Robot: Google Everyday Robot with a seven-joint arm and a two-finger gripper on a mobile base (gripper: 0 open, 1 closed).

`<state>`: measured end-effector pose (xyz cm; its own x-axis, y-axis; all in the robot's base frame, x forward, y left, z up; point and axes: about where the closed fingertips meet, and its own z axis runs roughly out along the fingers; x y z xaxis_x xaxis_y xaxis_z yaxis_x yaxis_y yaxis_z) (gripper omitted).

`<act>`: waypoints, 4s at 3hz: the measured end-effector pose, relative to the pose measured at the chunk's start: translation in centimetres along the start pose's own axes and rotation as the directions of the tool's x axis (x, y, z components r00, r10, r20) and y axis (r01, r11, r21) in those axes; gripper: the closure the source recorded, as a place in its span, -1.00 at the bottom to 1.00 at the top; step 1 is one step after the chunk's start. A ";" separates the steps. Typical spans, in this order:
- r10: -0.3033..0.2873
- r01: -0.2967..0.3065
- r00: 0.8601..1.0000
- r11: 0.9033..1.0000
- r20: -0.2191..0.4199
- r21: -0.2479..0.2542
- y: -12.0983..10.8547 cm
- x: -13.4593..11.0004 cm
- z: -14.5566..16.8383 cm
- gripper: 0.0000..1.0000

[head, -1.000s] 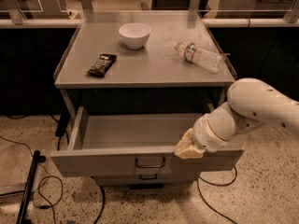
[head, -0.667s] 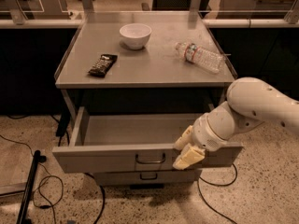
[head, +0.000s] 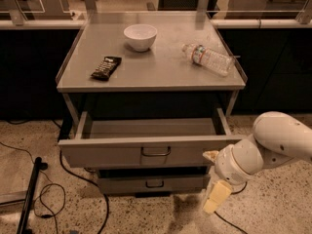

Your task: Close top drawer

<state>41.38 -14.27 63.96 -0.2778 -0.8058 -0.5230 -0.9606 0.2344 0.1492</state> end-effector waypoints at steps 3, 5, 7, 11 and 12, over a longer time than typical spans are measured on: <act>-0.122 0.117 0.991 0.989 0.051 0.095 -4.1 -7.8 -5.7 -1.00; -0.118 0.112 0.991 0.990 0.067 0.086 -2.9 -7.1 -5.7 -1.00; -0.147 0.142 0.984 0.989 0.101 0.048 -0.1 -6.4 -5.1 -0.17; -0.090 0.088 0.996 0.994 0.023 0.069 -7.7 -5.8 -0.7 1.00; -0.089 0.087 0.996 0.994 0.023 0.070 -7.7 -5.7 -0.7 0.65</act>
Offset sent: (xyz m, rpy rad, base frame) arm 0.1243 0.0459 0.1579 0.0435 -0.2616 0.1119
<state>50.40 -11.81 66.37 -0.1912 -0.8108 -0.5533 -0.9786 0.2009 0.0439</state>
